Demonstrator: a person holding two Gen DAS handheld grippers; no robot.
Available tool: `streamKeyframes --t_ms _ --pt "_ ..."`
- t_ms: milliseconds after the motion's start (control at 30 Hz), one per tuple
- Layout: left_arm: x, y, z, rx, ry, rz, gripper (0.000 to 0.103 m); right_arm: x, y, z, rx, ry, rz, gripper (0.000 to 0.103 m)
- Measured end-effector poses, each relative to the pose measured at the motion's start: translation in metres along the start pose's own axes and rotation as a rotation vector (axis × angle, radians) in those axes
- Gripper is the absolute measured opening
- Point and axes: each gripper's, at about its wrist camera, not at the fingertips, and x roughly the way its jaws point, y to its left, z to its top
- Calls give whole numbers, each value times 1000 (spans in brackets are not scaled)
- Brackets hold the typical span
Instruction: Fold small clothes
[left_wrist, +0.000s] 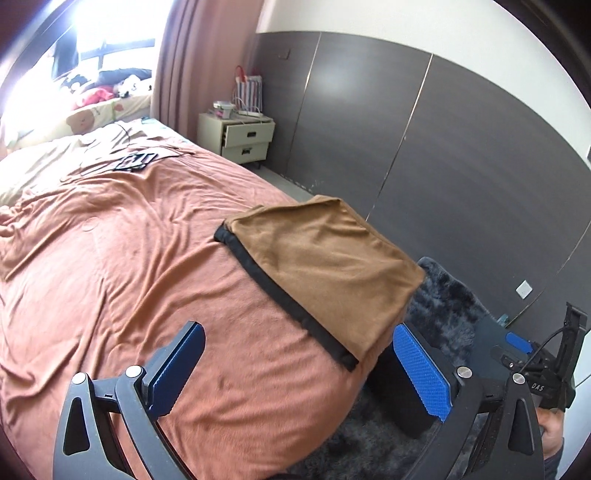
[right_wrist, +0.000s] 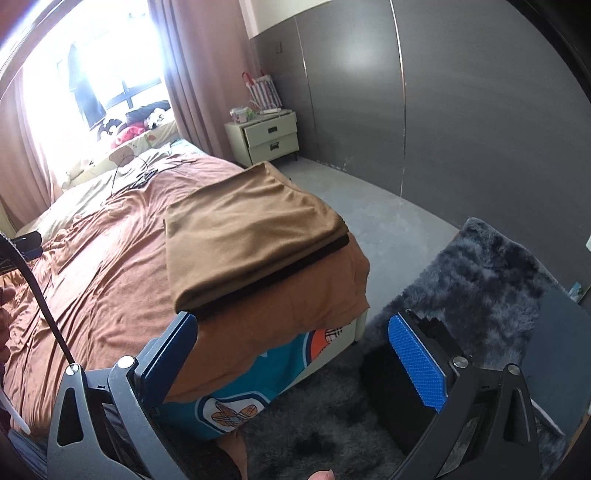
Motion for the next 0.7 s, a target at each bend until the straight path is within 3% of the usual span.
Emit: streamKeyframes --t_ms 700 --pt "-165 41 -75 -11 -105 74 102 -113 86 -56 -58 -117 43 103"
